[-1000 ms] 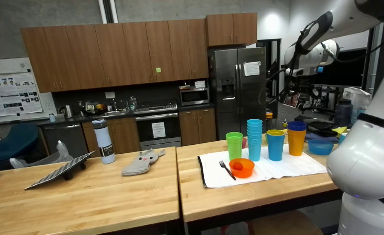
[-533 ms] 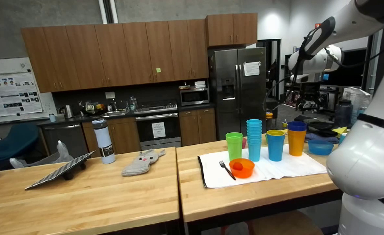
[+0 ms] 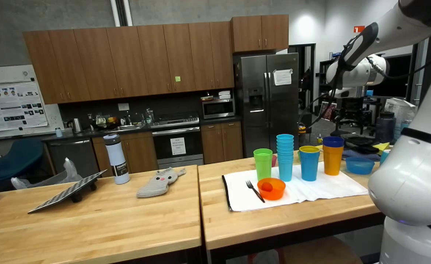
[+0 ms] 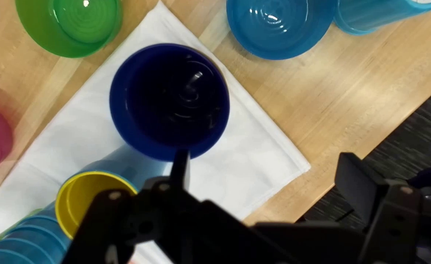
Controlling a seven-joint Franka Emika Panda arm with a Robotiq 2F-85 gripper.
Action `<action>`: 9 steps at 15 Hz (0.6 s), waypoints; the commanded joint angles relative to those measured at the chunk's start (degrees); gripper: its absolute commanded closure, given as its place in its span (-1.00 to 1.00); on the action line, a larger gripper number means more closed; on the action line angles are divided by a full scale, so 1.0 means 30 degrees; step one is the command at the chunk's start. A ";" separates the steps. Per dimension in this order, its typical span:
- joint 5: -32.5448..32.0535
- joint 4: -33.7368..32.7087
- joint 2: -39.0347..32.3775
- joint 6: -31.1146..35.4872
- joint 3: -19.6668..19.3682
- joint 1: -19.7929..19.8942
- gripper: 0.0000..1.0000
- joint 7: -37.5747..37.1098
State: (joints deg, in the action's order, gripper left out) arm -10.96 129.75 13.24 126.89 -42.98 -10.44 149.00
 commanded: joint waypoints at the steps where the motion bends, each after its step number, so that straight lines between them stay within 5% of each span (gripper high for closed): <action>1: 0.0087 -0.0430 -0.0342 -0.1109 -0.0931 -0.1036 -1.00 -0.0001; 9: -0.0605 -0.0736 -0.0573 -0.2215 -0.3118 -0.2651 -1.00 0.0003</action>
State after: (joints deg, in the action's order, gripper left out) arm -11.52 129.33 11.88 121.24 -49.22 -15.91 149.00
